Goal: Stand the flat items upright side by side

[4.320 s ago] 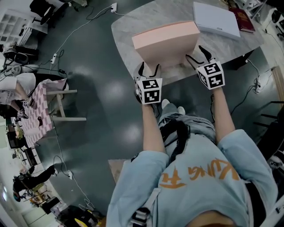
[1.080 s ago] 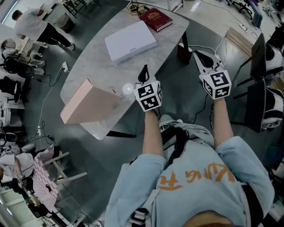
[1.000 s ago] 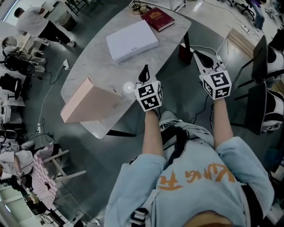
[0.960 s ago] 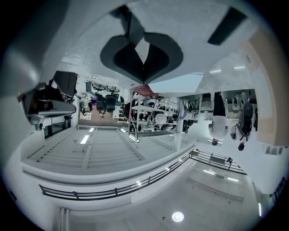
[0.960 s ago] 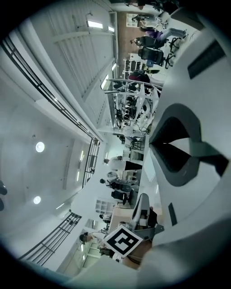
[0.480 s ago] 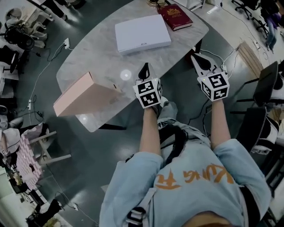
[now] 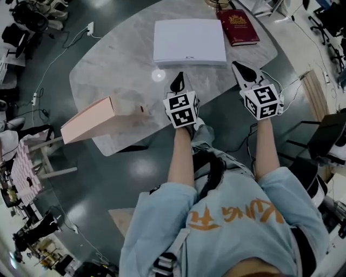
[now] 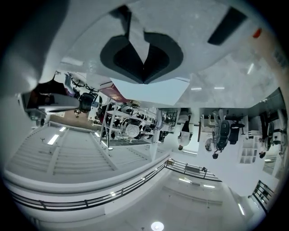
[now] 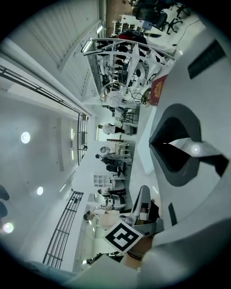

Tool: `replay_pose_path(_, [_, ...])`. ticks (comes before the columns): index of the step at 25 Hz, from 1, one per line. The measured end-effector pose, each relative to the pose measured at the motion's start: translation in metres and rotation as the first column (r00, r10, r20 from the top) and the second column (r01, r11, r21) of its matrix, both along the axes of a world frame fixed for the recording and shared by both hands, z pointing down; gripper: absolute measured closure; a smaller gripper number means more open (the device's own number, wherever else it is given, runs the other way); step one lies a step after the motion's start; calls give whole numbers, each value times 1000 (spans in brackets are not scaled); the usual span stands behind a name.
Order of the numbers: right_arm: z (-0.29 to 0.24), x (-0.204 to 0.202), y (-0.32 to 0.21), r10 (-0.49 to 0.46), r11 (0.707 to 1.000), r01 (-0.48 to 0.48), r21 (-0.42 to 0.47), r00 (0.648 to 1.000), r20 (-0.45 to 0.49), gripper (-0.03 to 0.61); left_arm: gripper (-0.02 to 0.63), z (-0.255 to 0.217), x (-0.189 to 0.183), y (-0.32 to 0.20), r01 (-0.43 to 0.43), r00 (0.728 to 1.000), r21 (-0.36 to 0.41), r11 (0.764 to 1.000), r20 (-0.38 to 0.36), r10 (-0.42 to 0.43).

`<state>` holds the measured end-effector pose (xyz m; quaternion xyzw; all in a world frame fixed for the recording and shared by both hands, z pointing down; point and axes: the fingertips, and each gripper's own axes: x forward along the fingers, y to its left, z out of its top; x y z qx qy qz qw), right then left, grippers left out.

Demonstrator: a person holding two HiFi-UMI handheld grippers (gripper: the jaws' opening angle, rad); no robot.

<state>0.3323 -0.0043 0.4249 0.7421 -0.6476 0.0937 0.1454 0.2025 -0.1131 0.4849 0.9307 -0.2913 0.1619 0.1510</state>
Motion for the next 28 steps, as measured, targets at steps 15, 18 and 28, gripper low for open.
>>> replay_pose_path(15, [2,18,-122,-202,978,202,-50,979,10,577,601,11,1,-85,198,980,-61,978,8,-198])
replay_pose_path(18, [2,17,-138,-238,969,237,-67,971,6,577,601,13,-1,-92,222,975,-75,972,6,-222])
replay_pose_path(28, [3,3,-179,-414,903,407,-135,910,-25,577,601,23,-18,-104,339,939,-136,931,-13,-344])
